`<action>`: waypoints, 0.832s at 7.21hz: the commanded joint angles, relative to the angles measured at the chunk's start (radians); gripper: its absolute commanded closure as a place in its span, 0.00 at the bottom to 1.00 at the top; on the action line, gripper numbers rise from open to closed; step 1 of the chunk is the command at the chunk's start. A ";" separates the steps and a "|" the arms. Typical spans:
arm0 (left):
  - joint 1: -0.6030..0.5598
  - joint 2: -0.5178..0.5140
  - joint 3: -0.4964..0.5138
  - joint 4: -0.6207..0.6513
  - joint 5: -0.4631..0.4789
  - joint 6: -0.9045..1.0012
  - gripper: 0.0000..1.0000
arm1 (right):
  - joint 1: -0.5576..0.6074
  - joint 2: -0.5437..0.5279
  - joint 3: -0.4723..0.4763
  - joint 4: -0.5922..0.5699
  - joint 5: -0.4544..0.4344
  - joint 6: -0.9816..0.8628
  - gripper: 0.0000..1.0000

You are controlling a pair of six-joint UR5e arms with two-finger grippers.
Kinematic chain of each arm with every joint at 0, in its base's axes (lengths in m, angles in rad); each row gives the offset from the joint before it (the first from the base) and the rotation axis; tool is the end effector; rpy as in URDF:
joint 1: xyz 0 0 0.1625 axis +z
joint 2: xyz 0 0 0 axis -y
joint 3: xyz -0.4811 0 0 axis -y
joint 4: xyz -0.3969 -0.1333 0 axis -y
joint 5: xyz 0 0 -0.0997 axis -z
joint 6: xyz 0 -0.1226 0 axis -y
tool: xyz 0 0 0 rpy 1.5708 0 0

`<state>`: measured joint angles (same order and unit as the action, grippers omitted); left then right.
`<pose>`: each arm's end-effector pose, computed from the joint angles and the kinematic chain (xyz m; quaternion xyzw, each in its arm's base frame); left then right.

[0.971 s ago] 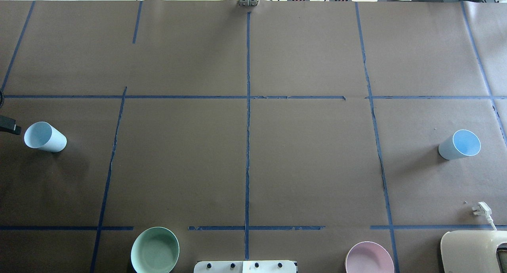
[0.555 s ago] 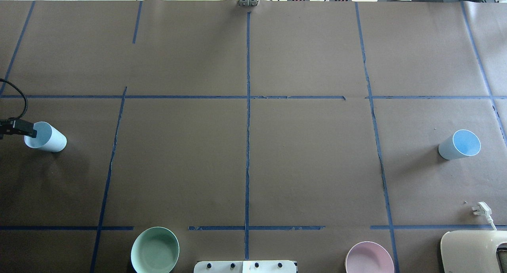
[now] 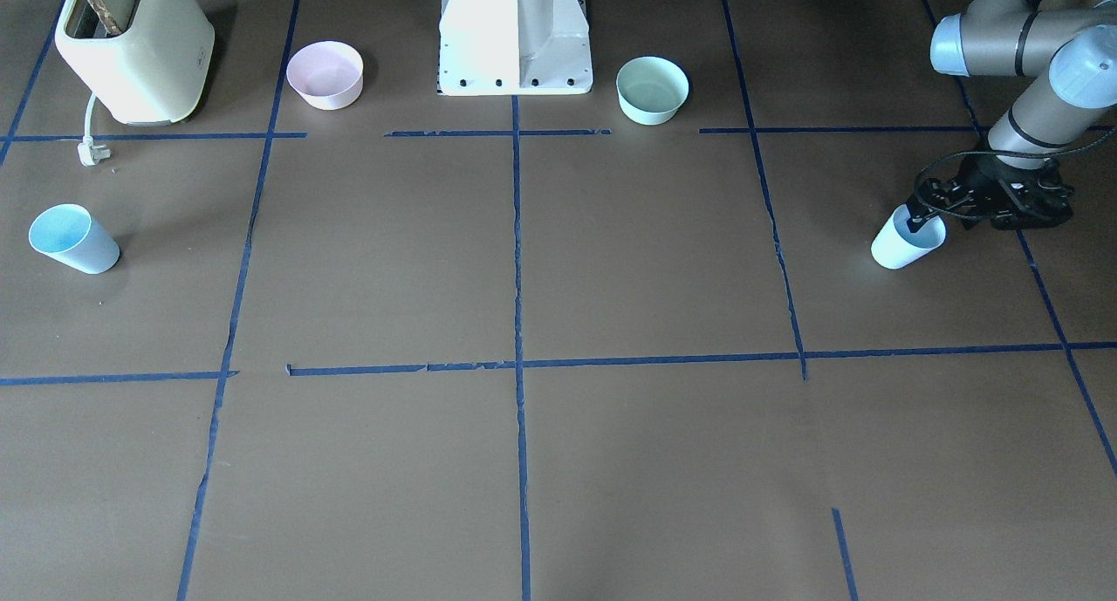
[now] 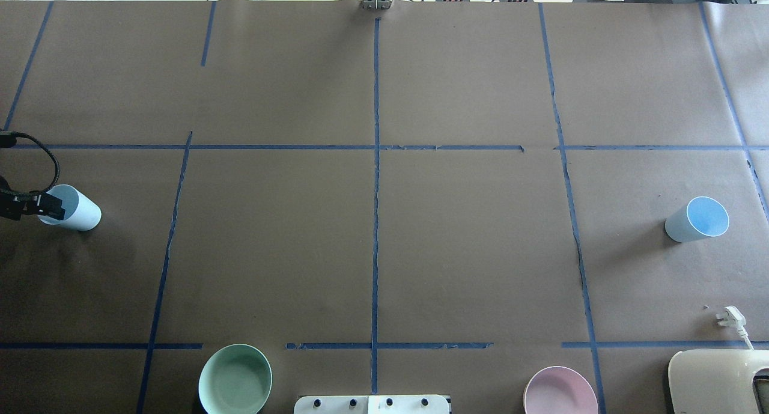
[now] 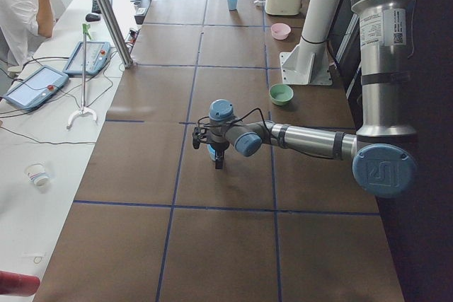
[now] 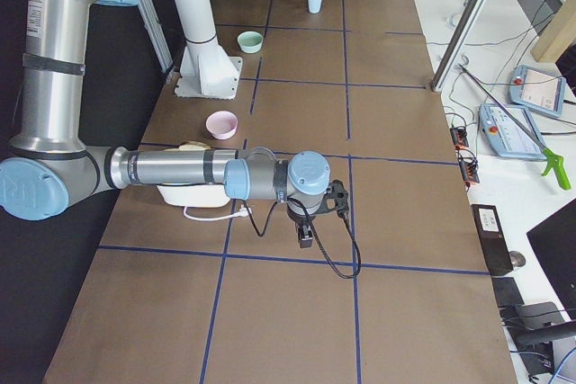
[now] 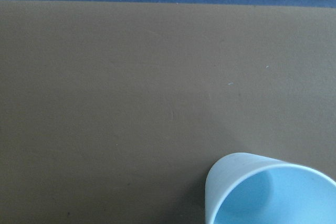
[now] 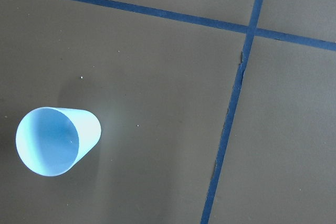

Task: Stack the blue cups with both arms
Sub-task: 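Lower the left gripper onto the light blue cup and grasp it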

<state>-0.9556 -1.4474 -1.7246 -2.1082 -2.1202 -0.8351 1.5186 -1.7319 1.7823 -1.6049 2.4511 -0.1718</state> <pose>0.2192 -0.4302 0.6624 0.0291 0.3737 -0.0259 0.9267 0.0168 -0.4216 0.6938 0.0328 -0.4249 -0.1046 0.8986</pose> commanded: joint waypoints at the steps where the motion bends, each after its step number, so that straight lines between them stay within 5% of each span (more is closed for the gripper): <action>1: 0.005 -0.019 0.002 0.005 0.011 -0.004 0.93 | 0.000 0.000 0.000 0.000 0.000 -0.001 0.00; 6: 0.005 -0.101 -0.021 0.020 -0.071 -0.004 1.00 | 0.000 -0.002 0.000 0.000 0.000 -0.005 0.00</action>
<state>-0.9510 -1.5081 -1.7408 -2.0938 -2.1450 -0.8391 1.5189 -1.7332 1.7825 -1.6046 2.4513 -0.1758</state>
